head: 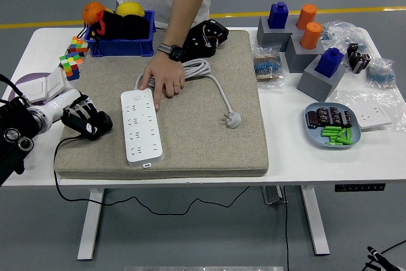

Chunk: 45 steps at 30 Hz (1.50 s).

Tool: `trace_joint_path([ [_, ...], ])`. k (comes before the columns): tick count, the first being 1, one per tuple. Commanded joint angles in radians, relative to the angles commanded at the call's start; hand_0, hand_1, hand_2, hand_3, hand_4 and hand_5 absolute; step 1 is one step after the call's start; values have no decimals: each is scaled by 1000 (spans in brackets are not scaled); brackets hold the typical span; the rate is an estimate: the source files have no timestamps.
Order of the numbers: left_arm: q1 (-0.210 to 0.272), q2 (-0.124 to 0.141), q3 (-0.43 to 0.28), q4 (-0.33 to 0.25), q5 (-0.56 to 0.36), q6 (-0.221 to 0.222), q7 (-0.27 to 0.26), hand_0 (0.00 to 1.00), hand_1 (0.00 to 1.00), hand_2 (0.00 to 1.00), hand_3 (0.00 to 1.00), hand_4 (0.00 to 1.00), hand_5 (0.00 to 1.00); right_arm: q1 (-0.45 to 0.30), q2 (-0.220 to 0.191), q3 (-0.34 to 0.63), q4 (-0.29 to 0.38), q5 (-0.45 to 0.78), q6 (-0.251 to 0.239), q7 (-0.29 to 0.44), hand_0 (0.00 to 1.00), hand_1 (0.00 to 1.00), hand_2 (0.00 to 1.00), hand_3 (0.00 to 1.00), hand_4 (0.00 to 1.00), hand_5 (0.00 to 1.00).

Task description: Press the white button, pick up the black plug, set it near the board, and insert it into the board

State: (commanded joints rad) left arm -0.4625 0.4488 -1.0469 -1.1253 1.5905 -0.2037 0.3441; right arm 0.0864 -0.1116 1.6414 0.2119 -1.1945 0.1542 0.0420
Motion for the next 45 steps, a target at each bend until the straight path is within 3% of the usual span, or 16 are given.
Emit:
trace_joint_path([
  [8, 0, 3, -6, -19, -3, 9, -18, 295, 439, 437, 491, 785, 2, 0, -1, 0, 0, 0, -1, 1, 821, 756, 740, 718, 785, 553],
  [16, -19, 19, 0, -124, 13, 27, -36, 349, 437, 433, 487, 773, 2, 0, -1, 4, 0, -1, -2, 2, 821, 755, 740, 718, 785, 553],
  [21, -50, 29, 51, -166, 17, 29, -30, 354, 435, 432, 491, 769, 2, 1, -2, 4, 0, 0, -3, 2, 821, 755, 739, 718, 785, 553],
  [29, -132, 49, 188, -142, 8, 23, -13, 356, 431, 429, 492, 767, 2, 2, -3, 4, -1, 1, -3, 3, 821, 755, 739, 718, 785, 553],
  [36, -188, 51, 278, -116, 1, 22, -10, 360, 428, 424, 486, 765, 2, 4, -6, 6, -1, 1, -3, 2, 820, 755, 739, 719, 785, 553],
  [45, -209, 37, 315, -112, 9, 24, -8, 356, 420, 420, 482, 764, 2, 6, -6, 4, -1, 3, -3, 3, 820, 755, 738, 718, 784, 553],
])
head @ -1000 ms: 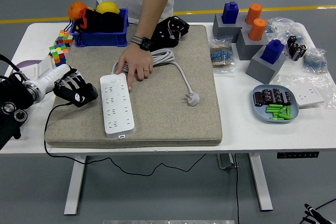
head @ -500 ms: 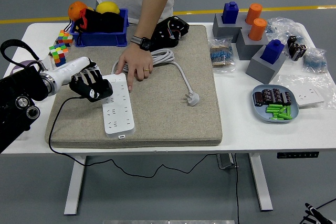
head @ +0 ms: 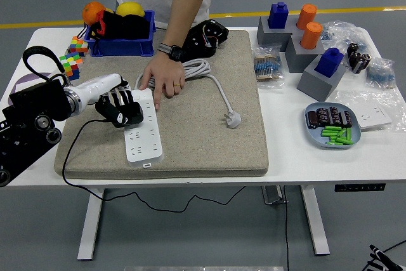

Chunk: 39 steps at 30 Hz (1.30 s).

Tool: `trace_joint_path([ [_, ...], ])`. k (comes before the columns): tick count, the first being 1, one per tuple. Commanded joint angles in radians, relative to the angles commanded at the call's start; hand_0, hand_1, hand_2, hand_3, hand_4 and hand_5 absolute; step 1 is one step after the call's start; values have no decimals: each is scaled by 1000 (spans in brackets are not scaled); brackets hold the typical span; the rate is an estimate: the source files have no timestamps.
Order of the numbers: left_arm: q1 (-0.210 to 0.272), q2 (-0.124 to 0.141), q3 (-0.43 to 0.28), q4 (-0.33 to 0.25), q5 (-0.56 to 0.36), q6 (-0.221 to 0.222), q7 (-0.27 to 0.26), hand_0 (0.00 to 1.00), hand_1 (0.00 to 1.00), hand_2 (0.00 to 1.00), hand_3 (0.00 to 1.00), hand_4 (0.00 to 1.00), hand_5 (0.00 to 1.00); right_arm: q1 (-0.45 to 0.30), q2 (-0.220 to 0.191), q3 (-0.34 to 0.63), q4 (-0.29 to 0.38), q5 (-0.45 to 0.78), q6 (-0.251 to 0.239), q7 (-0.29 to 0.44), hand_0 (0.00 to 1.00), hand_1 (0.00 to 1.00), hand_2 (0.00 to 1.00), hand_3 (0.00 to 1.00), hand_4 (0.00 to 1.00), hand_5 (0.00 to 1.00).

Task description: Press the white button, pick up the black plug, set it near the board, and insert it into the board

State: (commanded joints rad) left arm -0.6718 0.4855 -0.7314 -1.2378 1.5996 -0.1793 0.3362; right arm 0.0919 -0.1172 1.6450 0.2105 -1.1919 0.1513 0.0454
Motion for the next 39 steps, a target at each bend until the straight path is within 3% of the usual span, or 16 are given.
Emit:
trace_joint_path([
  [8, -26, 1, 43, 19, 73, -8, 14, 357, 417, 419, 482, 762, 2, 2, -2, -6, 0, 1, 0, 0, 820, 755, 739, 718, 784, 553],
  [18, -35, 16, 54, 8, 76, -11, 17, 355, 414, 414, 474, 758, 2, 1, -3, -10, -1, 2, 0, -1, 821, 755, 739, 717, 784, 554],
  [39, -26, 6, 51, 26, 95, -6, 16, 350, 404, 408, 465, 744, 2, -2, -3, -10, -1, 4, 0, 0, 820, 754, 738, 717, 783, 554],
])
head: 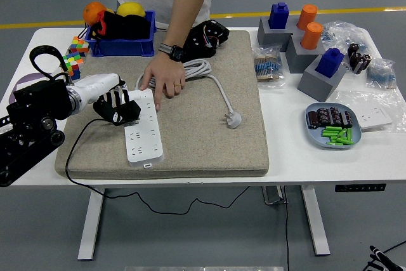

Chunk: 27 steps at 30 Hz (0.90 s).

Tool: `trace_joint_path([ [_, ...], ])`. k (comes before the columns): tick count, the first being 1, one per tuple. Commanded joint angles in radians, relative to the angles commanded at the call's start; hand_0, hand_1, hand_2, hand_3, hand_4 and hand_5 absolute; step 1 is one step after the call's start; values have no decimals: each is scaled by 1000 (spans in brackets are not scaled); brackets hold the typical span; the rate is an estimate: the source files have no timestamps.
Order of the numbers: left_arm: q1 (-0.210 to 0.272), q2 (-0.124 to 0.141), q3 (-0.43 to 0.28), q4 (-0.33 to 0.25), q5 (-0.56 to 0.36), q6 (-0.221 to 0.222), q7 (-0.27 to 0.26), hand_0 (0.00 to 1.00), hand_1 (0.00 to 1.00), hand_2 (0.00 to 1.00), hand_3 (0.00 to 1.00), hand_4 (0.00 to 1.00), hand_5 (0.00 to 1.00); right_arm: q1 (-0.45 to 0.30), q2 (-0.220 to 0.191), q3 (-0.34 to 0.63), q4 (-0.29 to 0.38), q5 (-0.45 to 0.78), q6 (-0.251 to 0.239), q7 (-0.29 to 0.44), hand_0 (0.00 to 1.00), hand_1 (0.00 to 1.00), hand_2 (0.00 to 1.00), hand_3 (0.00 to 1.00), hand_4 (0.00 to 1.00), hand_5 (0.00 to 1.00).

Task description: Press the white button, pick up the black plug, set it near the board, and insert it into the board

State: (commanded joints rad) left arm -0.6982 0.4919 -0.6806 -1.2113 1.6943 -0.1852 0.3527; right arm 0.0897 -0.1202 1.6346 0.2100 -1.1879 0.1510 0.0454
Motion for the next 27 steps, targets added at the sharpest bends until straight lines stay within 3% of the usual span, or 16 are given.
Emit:
trace_joint_path([
  [11, 13, 1, -24, 11, 29, 5, 9, 337, 398, 401, 458, 743, 2, 1, 2, 6, 0, -1, 0, 0, 820, 755, 738, 717, 783, 554],
  [27, 40, -3, -43, -22, 32, 15, 27, 325, 387, 393, 445, 742, 2, -1, 3, 3, 1, 0, 0, 1, 820, 755, 738, 716, 783, 556],
])
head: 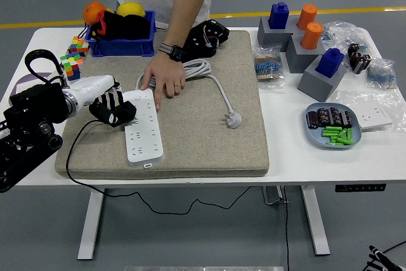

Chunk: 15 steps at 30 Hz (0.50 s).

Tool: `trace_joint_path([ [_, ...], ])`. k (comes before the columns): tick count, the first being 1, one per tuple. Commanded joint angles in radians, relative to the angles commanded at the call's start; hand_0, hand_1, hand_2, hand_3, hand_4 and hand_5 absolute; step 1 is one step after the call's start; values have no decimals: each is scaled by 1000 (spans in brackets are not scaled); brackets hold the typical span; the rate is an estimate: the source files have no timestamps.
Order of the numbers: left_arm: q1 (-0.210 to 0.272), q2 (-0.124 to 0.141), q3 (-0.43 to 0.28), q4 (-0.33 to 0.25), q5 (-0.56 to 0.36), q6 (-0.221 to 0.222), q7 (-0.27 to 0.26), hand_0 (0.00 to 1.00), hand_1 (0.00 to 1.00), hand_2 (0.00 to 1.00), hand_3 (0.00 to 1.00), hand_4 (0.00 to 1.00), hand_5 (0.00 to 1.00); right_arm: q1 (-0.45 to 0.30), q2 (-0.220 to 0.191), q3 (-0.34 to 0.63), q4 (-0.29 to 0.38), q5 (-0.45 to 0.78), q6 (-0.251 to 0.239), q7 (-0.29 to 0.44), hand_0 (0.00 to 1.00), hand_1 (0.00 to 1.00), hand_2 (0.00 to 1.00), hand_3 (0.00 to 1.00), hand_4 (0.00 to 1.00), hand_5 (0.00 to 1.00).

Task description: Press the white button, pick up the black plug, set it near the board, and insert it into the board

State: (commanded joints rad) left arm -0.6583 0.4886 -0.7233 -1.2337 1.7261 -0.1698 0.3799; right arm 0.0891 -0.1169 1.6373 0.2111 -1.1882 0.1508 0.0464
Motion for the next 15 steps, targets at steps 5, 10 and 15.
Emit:
trace_joint_path([
  [5, 1, -5, -5, -7, 0, 10, 2, 325, 387, 393, 445, 742, 2, 0, 1, 4, -1, -2, 0, 0, 820, 755, 738, 716, 783, 556],
  [10, 3, -11, -14, -11, -4, 19, -2, 313, 392, 399, 442, 748, 2, 0, 1, 6, -1, -3, 0, 0, 820, 754, 738, 716, 782, 555],
  [15, 6, -14, -23, -18, -8, 27, -5, 307, 400, 411, 447, 746, 2, -1, 2, 5, -1, -3, 0, 0, 820, 755, 738, 716, 782, 556],
])
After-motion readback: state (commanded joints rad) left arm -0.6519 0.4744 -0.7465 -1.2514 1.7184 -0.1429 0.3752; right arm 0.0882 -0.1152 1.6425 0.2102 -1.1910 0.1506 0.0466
